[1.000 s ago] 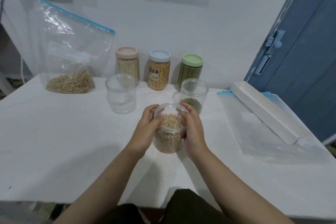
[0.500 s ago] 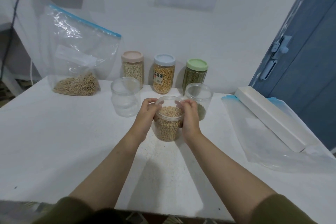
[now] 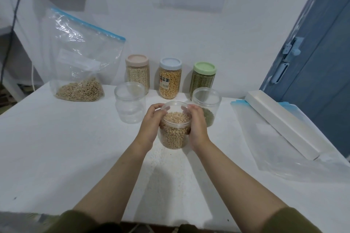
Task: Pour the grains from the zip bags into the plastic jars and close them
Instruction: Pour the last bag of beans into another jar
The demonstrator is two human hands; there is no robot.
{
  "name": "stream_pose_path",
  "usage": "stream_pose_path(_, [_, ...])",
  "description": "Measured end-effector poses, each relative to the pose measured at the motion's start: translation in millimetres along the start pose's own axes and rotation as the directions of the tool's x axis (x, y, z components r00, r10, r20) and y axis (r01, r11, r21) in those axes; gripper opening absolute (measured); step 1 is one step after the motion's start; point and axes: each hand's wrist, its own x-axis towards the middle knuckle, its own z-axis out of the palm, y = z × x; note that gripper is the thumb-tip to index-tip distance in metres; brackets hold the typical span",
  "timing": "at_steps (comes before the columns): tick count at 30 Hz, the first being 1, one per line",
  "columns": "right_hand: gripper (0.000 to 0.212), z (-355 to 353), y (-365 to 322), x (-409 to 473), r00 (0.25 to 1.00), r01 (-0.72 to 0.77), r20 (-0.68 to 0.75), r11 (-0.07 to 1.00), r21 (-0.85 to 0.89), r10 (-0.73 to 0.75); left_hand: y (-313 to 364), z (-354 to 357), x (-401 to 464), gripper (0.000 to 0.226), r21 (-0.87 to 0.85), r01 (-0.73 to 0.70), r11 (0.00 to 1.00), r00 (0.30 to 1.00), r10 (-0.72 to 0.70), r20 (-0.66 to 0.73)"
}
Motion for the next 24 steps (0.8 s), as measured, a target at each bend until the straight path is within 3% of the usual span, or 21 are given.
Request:
stream_pose_path(4, [0.017, -2.0, 4.8, 1.7, 1.000, 0.016, 0.029, 0.994, -0.109, -0.013, -0.6, 1.0, -0.1, 0.028, -0.004, -0.012, 1.000, 1.000, 0.012, 0.027])
stream_pose_path(7, [0.025, -1.7, 2.4, 2.4, 0.997, -0.020, 0.073, 0.998, -0.058, 0.024, -5.4, 4.0, -5.4, 0.034, -0.028, -0.042, 0.999, 0.998, 0.043, 0.048])
stream_pose_path(13, [0.012, -7.1, 3.5, 4.7, 0.999, -0.035, 0.022, 0.999, -0.011, 0.035, -2.8, 2.5, -3.0, 0.038, -0.002, -0.049, 0.999, 0.996, 0.049, 0.078])
stream_pose_path(17, [0.022, -10.4, 4.9, 0.0, 0.998, -0.006, 0.070, 1.000, -0.020, 0.008, -7.7, 2.8, -6.4, 0.041, 0.012, -0.085, 0.996, 0.996, 0.084, 0.031])
stream_pose_path(19, [0.030, -9.9, 3.8, -0.6, 0.995, -0.006, 0.103, 1.000, 0.003, 0.005, -9.4, 4.1, -8.4, 0.033, 0.022, -0.100, 0.995, 0.995, 0.100, -0.012])
stream_pose_path(24, [0.025, -11.8, 6.9, -1.3, 1.000, -0.003, 0.025, 0.999, 0.032, 0.002, -2.7, 4.5, -4.7, 0.023, 0.036, -0.058, 0.998, 0.998, 0.058, 0.010])
